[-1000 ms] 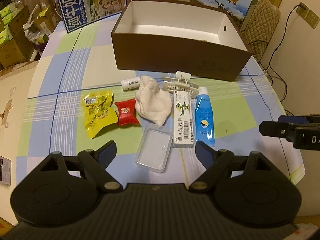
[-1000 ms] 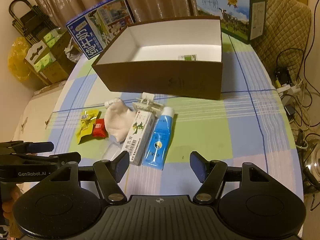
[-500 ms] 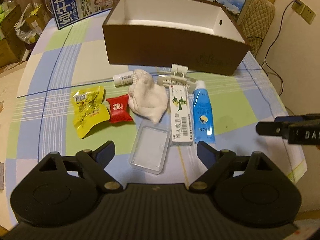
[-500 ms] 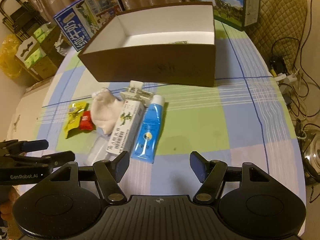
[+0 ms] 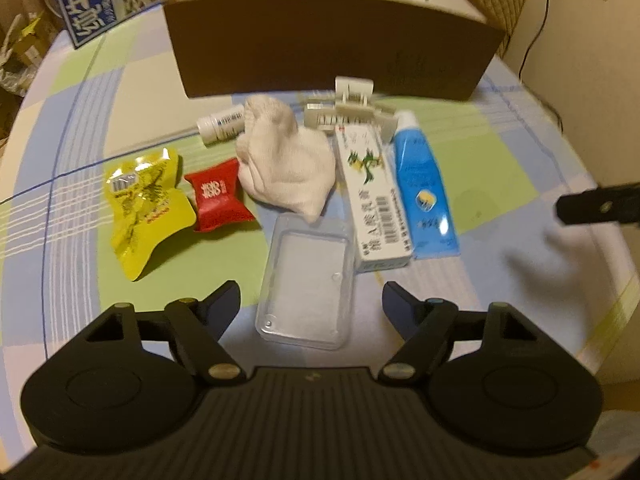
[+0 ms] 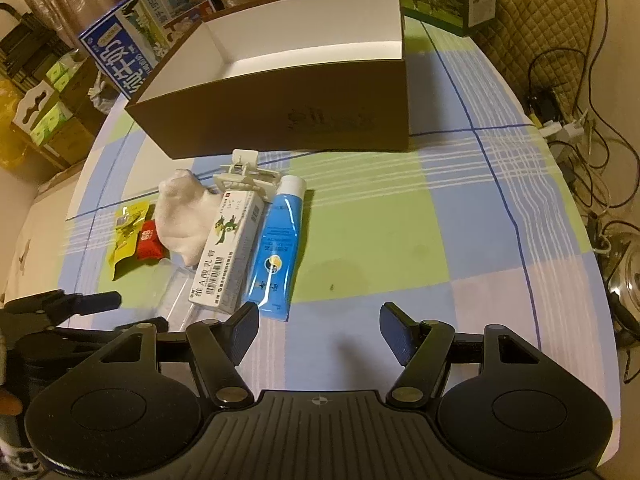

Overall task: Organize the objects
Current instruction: 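Grasp the clear plastic tray with the left tool while the right tool approaches the blue tube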

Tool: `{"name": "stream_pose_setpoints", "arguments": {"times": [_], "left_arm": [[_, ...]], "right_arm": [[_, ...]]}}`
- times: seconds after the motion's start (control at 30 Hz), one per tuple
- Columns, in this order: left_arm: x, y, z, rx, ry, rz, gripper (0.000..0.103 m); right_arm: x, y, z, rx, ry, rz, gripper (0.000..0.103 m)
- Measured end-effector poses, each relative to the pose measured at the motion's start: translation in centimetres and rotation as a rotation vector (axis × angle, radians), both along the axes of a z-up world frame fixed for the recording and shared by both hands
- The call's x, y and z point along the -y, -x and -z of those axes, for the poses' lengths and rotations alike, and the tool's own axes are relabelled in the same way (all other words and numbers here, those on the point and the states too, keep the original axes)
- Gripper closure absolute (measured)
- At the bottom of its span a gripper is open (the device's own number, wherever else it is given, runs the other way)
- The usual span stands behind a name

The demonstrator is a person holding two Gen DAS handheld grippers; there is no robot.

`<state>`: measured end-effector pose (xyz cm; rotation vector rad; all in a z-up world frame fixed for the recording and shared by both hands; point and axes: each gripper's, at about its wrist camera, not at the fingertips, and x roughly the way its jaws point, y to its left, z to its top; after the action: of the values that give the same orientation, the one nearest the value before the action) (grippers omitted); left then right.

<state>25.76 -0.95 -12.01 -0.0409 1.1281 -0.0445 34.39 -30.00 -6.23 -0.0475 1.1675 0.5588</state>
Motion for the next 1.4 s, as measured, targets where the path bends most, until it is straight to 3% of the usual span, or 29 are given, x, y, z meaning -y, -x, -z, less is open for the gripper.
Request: {"name": "stream_pose_setpoints", "arguments": {"times": [0.27,0.5,0.63,0.87,1.13,1.4], "left_arm": [[0.5,-2.1,2.5,-0.036,-0.046,0.063,0.033],[0.7,-3.1,3.6,-0.049,-0.056,0.111,0.049],[0.7,-2.8,3.6,-0.037,-0.059,0.122,0.051],[-1.1,-1.4,1.9,-0.001,-0.035,0.068,0.051],[-5.1,-1.0,-1.0,0.054,-0.034,-0.050,0.051],[-7.6,-0.6,-2.3,0.076,-0.033,-0.124,0.051]], "right_arm": [[0.8,-0.2,0.3,-0.016,0.012,0.047,0.039],[0.9,-0.4,0.6,-0.029,0.015,0.070,0.039],[0.5,-0.6,0.8,-0.028,0.008,0.069,0.039],[-1.8,-2.1,1.6,0.003,-0.025,0.034,0.039],[-6.3,-4.4,5.0,0.036,-0.031,-0.030,0.039],[-9.3,-6.4,7.9,0.088,0.002,-0.025,0.042]]}}
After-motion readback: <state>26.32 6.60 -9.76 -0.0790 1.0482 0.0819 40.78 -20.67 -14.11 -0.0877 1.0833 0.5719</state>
